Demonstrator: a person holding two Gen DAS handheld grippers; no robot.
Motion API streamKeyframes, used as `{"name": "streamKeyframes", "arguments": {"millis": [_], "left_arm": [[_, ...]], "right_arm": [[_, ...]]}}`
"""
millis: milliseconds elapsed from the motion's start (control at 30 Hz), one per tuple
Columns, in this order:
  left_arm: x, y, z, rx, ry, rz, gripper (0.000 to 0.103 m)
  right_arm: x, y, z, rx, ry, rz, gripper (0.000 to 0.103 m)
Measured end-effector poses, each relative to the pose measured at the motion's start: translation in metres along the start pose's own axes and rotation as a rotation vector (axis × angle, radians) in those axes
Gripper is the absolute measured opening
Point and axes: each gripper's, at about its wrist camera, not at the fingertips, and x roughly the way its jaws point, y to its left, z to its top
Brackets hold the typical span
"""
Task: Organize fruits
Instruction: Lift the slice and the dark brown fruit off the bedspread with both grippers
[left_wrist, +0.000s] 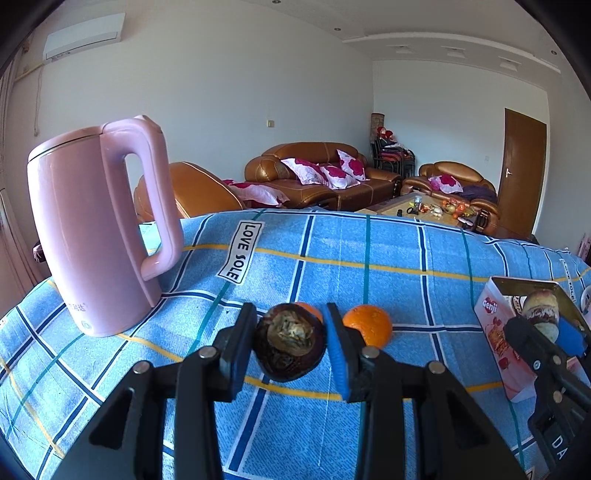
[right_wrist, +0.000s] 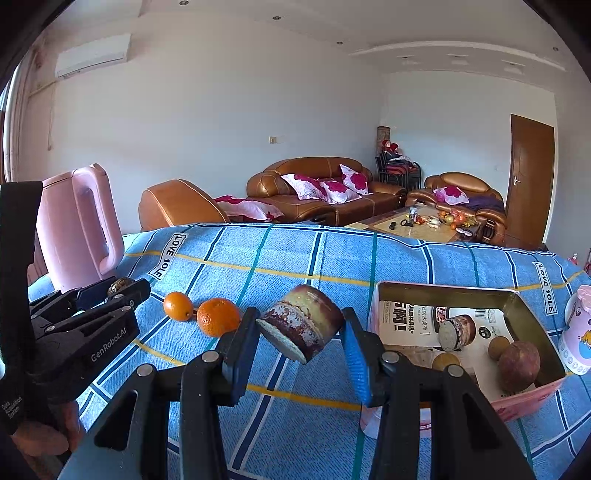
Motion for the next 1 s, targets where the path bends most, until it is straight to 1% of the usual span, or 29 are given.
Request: {"name": "streamKeyframes", "arguments": {"millis": [400, 667, 1000], "left_arm": [[-0.014, -0.009, -0.006, 0.006, -0.017, 0.007, 0.039], [-0.023, -0.014, -0.009, 0.012, -0.028, 0.006, 0.039], [-0.027, -0.020, -0.011, 0.021, -0.034, 0.007, 0.039]], "right_arm": [[-0.006, 0.000, -0.003, -0.002, 0.000, -0.001, 0.047], [-0.016, -0.001, -0.008, -0.014, -0.012, -0.005, 0.047], [-0.021, -0.007, -0.011, -0.001, -0.007, -0.009, 0.047]]}}
